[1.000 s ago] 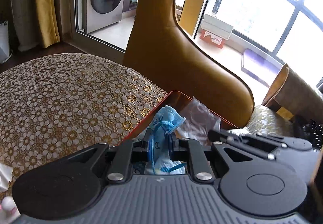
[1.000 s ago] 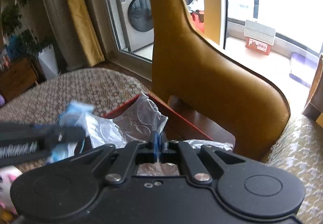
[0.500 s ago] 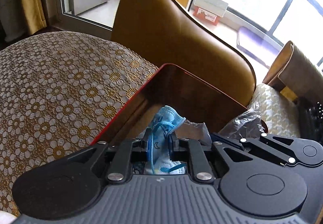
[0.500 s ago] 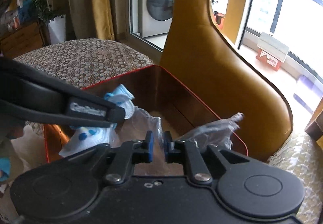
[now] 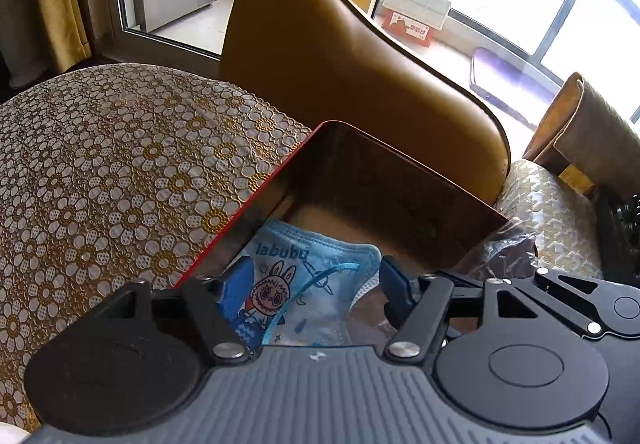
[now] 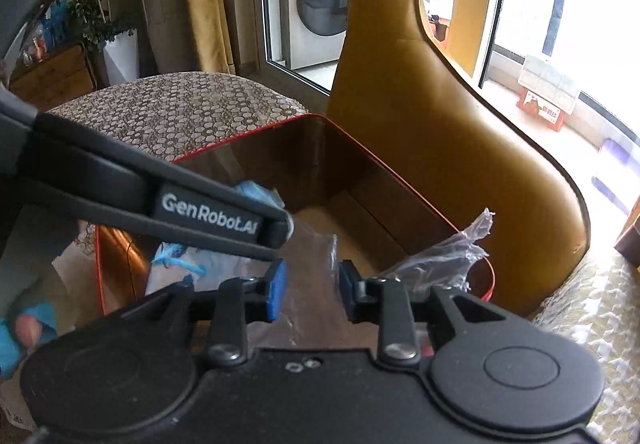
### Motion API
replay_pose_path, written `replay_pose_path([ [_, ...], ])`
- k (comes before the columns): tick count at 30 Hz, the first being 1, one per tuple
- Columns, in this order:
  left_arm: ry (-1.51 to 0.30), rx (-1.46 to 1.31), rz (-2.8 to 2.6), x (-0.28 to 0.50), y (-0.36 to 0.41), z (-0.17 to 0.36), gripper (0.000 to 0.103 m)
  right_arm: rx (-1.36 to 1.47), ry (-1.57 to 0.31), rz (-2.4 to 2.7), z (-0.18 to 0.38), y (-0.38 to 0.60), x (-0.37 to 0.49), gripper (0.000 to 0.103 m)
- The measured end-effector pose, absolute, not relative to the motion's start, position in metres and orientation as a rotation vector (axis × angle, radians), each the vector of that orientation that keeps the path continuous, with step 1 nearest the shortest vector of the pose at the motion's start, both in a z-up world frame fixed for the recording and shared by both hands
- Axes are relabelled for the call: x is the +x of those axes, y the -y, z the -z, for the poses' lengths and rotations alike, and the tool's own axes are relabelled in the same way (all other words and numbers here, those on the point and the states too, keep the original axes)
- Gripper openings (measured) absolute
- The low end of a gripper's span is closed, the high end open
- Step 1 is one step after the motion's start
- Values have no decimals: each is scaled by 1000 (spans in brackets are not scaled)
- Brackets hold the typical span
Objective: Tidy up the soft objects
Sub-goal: 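Carry the mask with the left tool and the bag with the right tool into the red box, then open both tools over the red box and withdraw them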
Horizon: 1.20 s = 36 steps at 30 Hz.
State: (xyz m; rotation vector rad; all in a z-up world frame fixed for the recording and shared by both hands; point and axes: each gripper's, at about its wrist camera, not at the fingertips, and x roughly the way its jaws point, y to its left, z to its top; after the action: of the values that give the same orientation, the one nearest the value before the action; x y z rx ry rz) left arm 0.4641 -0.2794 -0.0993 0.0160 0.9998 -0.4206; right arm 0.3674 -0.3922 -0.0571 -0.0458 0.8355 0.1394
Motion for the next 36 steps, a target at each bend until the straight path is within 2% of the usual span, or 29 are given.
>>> replay_pose_path([
  [8, -961, 40, 409, 451, 273, 85, 69, -3, -802, -146, 48, 395, 357, 52],
  [13, -937, 30, 407, 439, 262, 71, 69, 15, -767, -141, 38, 395, 345, 73],
  [15, -924, 28, 405, 432, 257, 65, 69, 18, -754, -144, 34, 395, 342, 76],
  [19, -909, 8, 406, 423, 248, 52, 73, 71, -702, -195, 27, 397, 335, 97],
  [21, -898, -1, 397, 419, 243, 46, 73, 109, -696, -227, 26, 399, 336, 101],
  [24, -887, -14, 394, 410, 233, 39, 74, 191, -681, -253, 26, 406, 338, 103],
  [27, -871, -11, 386, 404, 223, 31, 80, 212, -673, -240, 23, 405, 334, 103],
  [36, -833, -11, 363, 379, 202, 12, 80, 169, -659, -232, 6, 391, 308, 103],
])
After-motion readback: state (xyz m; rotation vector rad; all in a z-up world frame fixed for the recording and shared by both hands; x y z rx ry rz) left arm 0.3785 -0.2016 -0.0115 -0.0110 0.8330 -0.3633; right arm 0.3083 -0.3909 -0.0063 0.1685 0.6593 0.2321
